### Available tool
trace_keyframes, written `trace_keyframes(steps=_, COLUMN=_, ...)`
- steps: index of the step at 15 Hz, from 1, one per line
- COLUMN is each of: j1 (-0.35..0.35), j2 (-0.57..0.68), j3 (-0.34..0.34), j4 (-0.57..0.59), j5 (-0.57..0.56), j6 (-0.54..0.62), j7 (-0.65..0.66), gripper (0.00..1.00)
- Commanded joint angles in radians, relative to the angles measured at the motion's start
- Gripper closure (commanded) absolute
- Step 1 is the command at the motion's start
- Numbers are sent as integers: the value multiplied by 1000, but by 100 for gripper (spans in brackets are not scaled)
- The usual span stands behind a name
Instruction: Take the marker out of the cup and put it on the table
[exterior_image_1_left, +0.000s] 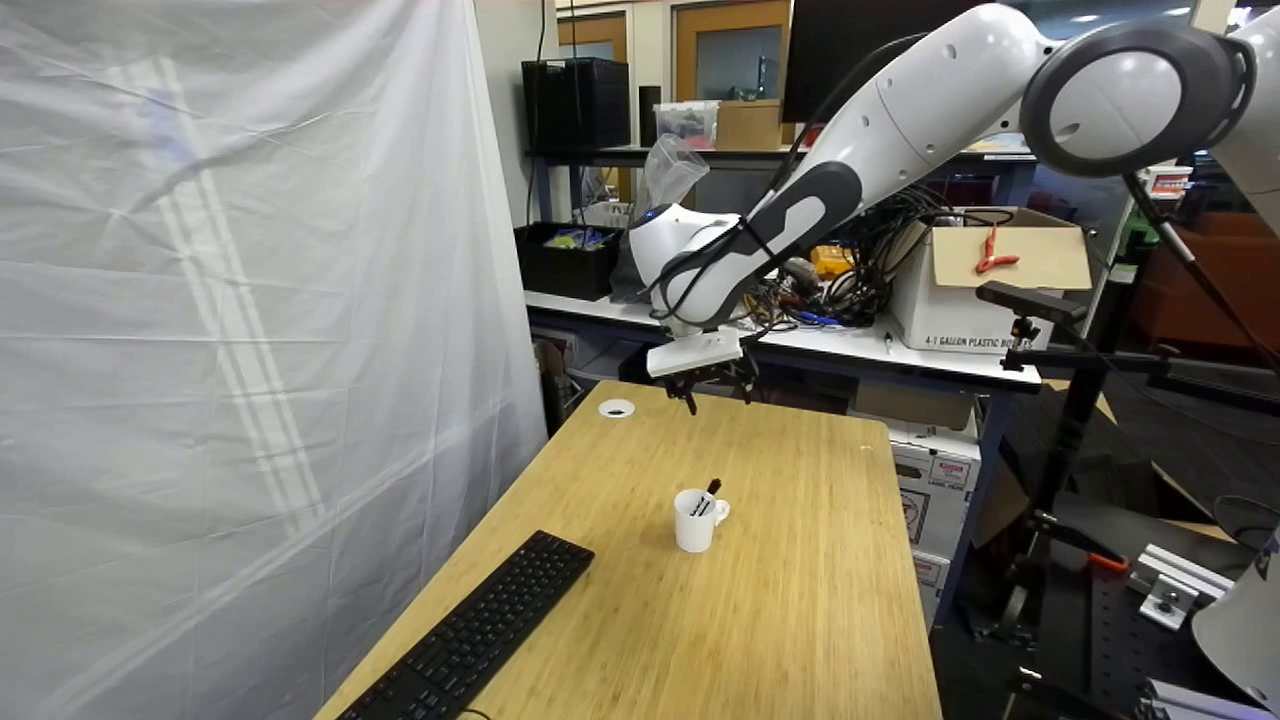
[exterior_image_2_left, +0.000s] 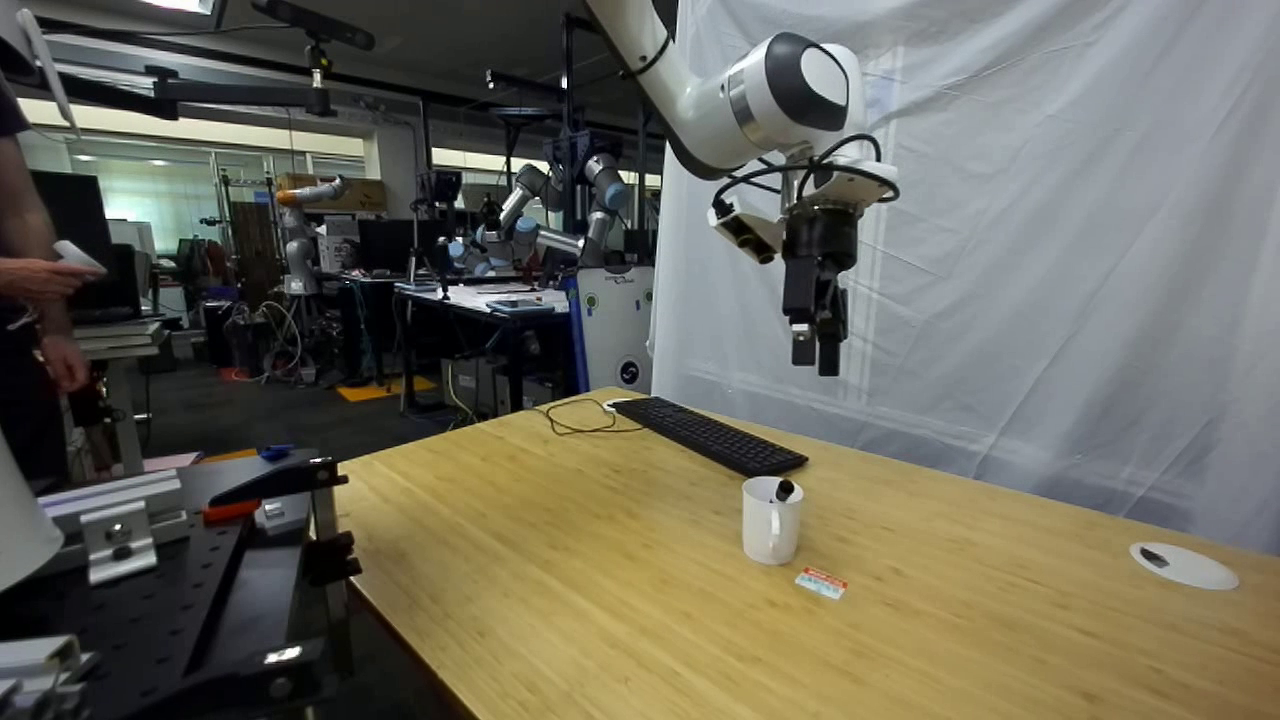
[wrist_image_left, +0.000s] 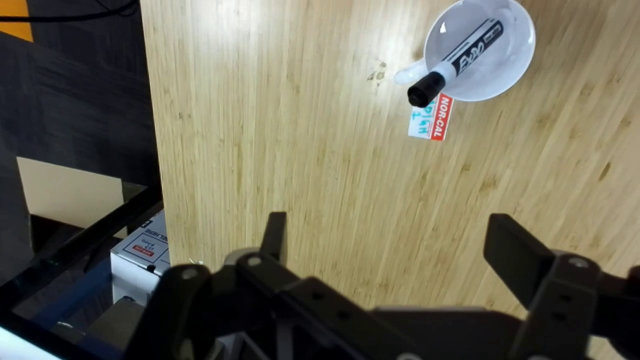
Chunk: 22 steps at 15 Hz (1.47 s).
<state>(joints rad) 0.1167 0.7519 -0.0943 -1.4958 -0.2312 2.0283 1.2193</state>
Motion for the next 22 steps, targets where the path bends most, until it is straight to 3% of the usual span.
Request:
trace_keyframes(steps=1, j1=11, j2=16, j3=-5, j4=41, j5=25, j6=-56, j7=-46, gripper=0)
trace_keyframes(steps=6, j1=8, j2=14, j3=10, j4=28, j5=37, j6=-59, j7=-130, gripper=0)
trace_keyframes(steps=11, j1=-1, j2=-37, j3=55, j4=-44, j5=71, j6=-38, j7=-375, gripper=0)
trace_keyframes(steps=22, j1=-55, j2=-348, j3=65, j4=-467, j5=63, j6=166, j7=-990, gripper=0)
